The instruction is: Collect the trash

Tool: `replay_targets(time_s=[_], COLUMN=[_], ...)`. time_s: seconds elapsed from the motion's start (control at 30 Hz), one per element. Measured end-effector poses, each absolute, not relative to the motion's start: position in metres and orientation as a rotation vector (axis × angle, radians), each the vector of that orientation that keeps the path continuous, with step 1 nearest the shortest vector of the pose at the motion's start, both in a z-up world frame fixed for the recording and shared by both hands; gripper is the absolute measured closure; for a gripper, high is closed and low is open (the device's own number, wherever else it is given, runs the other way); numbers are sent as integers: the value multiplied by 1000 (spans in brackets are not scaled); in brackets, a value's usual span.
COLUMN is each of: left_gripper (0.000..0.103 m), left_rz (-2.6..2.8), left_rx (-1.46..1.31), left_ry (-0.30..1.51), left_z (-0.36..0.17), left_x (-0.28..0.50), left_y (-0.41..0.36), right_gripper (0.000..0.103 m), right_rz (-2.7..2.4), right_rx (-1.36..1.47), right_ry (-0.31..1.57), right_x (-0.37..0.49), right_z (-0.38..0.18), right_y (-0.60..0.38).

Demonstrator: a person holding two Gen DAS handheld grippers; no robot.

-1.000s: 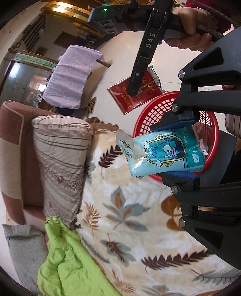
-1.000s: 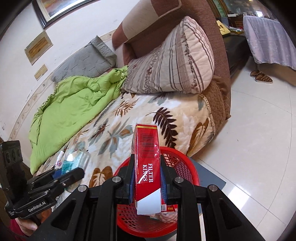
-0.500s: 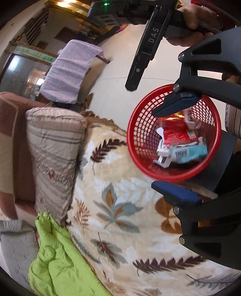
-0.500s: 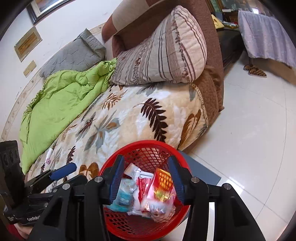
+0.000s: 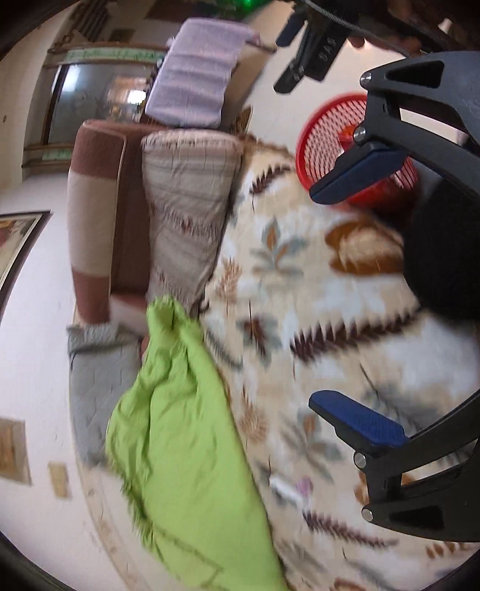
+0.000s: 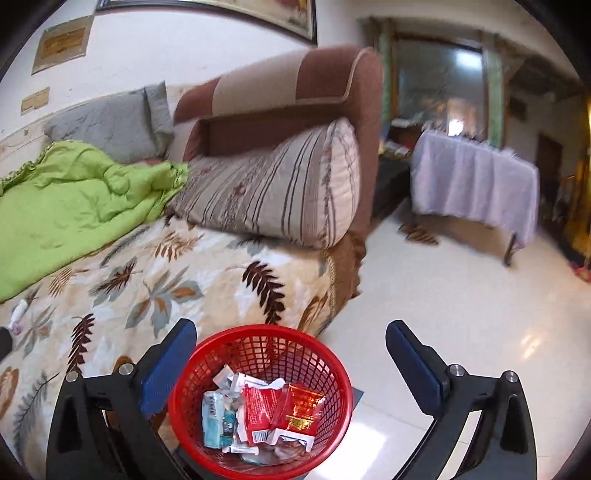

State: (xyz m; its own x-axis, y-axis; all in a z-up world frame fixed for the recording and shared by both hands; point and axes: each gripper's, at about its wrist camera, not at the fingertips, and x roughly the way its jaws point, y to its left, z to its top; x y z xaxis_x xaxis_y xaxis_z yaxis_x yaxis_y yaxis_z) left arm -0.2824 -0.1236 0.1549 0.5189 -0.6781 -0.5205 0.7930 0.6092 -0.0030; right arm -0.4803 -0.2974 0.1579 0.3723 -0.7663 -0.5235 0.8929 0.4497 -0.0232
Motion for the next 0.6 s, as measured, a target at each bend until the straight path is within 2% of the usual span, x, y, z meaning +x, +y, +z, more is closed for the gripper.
replay_targets(time_s=[0.2, 0.6], left_gripper=[0, 0], left_rz=[-741, -620], left_rx=[270, 333], left_ry=[497, 522], left_z=[137, 129], left_x=[-276, -270], left_y=[-79, -71], right_gripper=[0, 0], right_rz=[-1003, -960], right_rx=[330, 278], right_ry=[535, 618], right_x=[-472, -445], right_z=[153, 142], right_y=[-265, -236])
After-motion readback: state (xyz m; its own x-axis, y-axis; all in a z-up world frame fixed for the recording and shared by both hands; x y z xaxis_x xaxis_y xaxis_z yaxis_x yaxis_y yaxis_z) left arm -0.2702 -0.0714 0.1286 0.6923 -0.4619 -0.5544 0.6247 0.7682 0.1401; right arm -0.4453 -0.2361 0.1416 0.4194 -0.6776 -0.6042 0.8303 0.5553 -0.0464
